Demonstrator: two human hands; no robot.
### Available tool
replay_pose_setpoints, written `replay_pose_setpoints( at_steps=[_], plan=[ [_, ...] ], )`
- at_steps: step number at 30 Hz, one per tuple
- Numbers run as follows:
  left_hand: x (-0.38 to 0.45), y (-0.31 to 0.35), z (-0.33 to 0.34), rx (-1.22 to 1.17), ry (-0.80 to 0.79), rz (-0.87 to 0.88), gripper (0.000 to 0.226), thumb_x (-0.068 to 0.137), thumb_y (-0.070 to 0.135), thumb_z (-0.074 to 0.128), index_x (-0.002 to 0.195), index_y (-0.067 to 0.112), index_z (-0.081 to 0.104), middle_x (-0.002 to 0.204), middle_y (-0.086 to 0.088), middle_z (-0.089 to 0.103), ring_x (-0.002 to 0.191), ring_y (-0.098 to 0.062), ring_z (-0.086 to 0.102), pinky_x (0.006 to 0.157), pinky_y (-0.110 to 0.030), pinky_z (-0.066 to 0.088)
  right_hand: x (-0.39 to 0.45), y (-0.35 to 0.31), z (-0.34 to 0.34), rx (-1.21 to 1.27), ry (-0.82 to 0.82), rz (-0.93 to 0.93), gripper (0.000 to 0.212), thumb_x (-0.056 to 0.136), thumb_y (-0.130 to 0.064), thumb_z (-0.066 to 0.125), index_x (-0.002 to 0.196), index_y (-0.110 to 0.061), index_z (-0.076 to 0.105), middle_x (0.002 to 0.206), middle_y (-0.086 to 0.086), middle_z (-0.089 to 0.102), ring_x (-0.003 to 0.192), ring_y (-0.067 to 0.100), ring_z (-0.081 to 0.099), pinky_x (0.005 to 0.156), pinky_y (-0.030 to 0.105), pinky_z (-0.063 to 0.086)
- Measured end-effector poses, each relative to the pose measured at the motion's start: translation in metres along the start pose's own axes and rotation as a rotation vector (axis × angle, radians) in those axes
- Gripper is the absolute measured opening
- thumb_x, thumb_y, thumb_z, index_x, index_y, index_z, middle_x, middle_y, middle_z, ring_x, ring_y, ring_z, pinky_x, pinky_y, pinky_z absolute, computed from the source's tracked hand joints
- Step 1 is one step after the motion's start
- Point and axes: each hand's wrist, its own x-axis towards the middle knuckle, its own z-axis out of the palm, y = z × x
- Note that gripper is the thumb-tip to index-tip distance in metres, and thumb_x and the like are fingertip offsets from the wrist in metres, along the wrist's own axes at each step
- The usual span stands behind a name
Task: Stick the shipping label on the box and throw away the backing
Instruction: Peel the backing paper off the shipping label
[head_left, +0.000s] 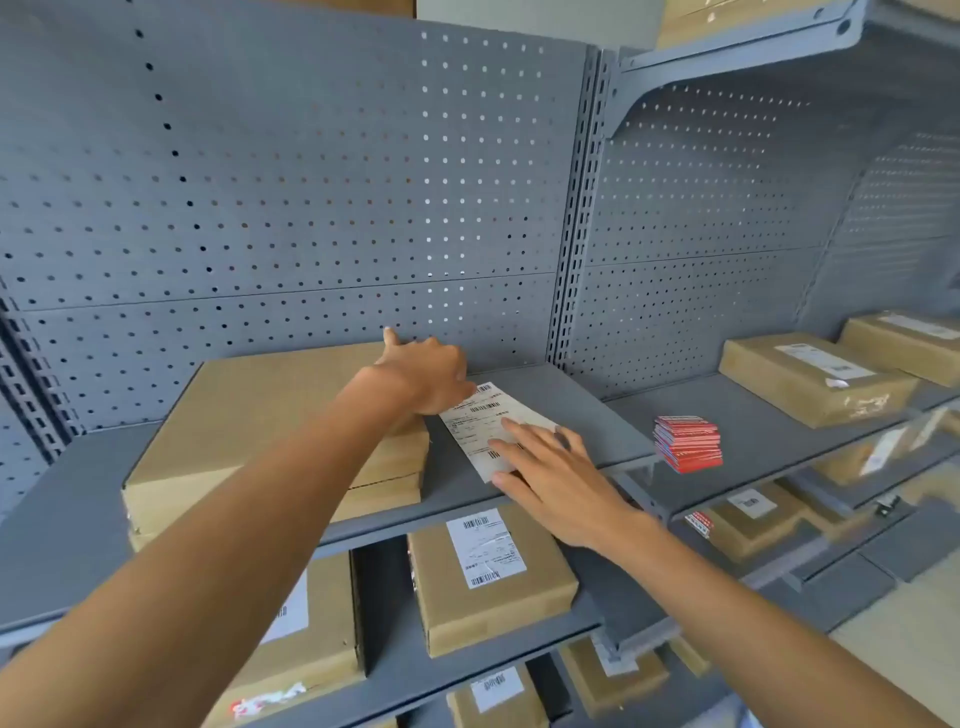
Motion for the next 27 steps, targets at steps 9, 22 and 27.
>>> replay_pose_setpoints(
  at_steps=[9,22,27],
  plan=[
    [-0.003,0.002,0.000,-0.045,0.029,0.007,0.051,0.102,0.054,0.035,0.112,0.022,0.073,0.100,-0.005,0.070,0.104,-0.033,0.062,0.116,-0.064,0.014,-0.020,0.017,0.017,-0.083,0.188,-0.143,0.048,0.101,-0.050,0.042,0.134,-0.021,0.060,0.142,0.000,0.060,0.128,0.020,0.054,0.109,0.045,0.032],
    [-0.022,-0.008,-0.019,-0.582,0.344,-0.013,0.020,0.095,0.039,0.058,0.088,0.029,0.073,0.083,0.007,0.075,0.091,-0.023,0.065,0.100,-0.043,0.044,0.024,0.024,-0.030,-0.044,0.694,-0.164,0.017,0.097,-0.015,0.058,0.097,-0.010,0.075,0.085,-0.002,0.076,0.076,0.024,0.067,0.075,0.041,0.047],
    [-0.039,-0.028,-0.022,-1.041,0.424,-0.061,0.028,0.094,0.032,0.067,0.073,0.017,0.074,0.072,0.004,0.075,0.070,-0.011,0.064,0.082,-0.037,0.057,0.069,0.013,-0.065,-0.011,0.819,-0.093,0.026,0.100,-0.018,0.052,0.088,-0.008,0.072,0.072,-0.001,0.070,0.067,0.026,0.061,0.069,0.037,0.042]
  ],
)
